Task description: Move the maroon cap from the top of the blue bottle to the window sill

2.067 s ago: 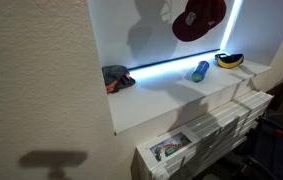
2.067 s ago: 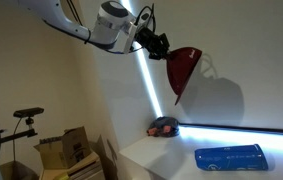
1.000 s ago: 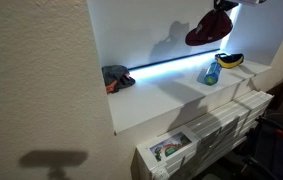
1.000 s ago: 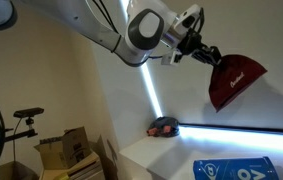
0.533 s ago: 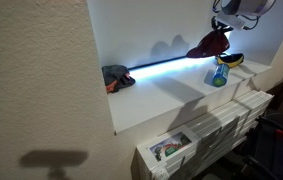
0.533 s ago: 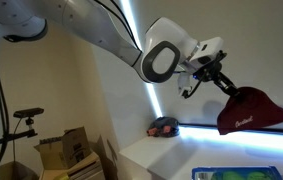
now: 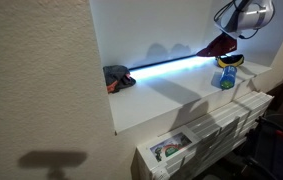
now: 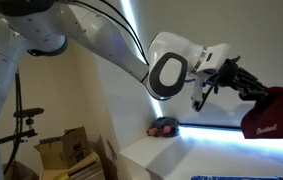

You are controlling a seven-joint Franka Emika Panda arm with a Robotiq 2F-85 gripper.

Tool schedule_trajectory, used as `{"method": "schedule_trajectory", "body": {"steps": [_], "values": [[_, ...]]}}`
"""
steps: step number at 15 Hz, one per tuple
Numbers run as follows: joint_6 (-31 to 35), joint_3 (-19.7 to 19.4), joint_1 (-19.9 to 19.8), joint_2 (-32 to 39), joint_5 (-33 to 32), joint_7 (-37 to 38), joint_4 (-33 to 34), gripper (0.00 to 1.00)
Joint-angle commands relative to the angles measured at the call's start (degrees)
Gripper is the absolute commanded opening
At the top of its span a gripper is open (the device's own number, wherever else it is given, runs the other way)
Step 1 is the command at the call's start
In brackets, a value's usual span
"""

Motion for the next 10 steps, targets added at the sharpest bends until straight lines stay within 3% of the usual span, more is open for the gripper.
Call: {"method": "schedule_trajectory", "body": {"steps": [1,3,10], "values": [[1.81,-0.03,-1.14,-0.03,-0.03,-0.01,-0.37,0.22],[2.87,-0.08,-3.27,-0.14,-0.20,-0.19,-0.50,0.37],[3.09,0.03,-3.11,-0.19,-0.20,-0.19,-0.50,0.37]]}}
